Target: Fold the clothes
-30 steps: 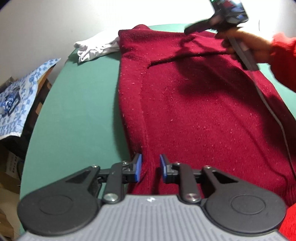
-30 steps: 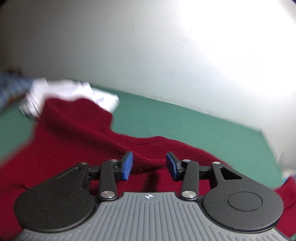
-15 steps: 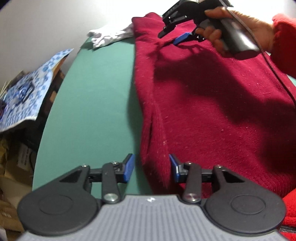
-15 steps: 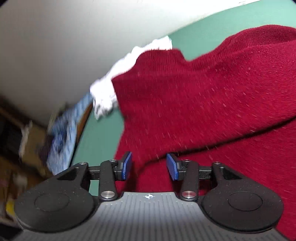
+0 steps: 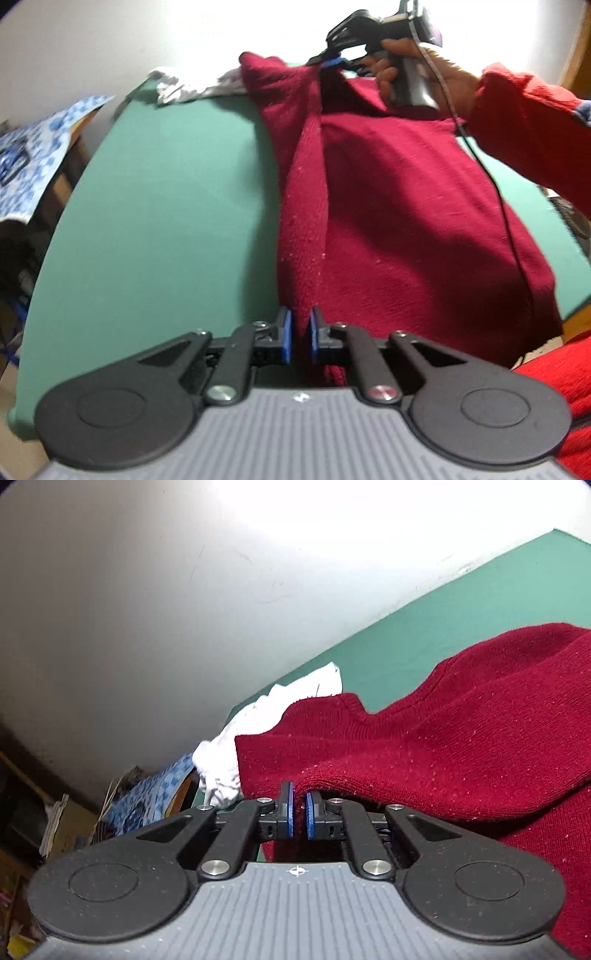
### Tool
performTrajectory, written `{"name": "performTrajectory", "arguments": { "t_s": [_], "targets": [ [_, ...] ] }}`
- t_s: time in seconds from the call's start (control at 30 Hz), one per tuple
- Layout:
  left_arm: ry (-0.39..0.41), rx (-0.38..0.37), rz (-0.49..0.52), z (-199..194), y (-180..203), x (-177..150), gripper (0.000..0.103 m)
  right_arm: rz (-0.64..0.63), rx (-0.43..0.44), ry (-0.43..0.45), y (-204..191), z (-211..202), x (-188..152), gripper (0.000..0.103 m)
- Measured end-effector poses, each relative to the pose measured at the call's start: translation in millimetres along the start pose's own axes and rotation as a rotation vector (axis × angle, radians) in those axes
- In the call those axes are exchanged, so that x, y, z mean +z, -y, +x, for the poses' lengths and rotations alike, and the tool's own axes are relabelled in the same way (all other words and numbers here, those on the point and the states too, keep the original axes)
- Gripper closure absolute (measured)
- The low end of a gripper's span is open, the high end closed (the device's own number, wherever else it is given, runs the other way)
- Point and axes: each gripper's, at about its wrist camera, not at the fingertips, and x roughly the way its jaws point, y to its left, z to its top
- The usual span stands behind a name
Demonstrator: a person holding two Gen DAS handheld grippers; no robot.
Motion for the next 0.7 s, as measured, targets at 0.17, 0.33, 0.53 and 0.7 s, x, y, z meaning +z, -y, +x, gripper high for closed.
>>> {"name": "performTrajectory", "arguments": {
  "t_s": [0.17, 0.33, 0.53, 0.7],
  "targets": [
    [0.015, -0.065, -0.016, -12.3, -13.1, -13.1, 0.058, -0.128, -0.079, 0.034, -5.7, 7.7, -9.3, 0.095],
    [0.028, -0.119, -0.092, -12.1, -22.9, -20.2, 0.029, -0.088, -0.087, 0.029, 5.2, 11.8, -17.0, 0.095],
    [-0.018, -0.191, -0.247, 20.9, -9.9, -15.1, 0.063, -0.103, -0.074, -0.014, 6.8, 18.2, -14.2, 0.095],
    [0.015, -0.047, -0.209, 8.9, 37.0, -13.0, 0.1, -0.121, -0.033, -0.054, 14.2, 18.9, -9.1, 0.095]
  ]
}}
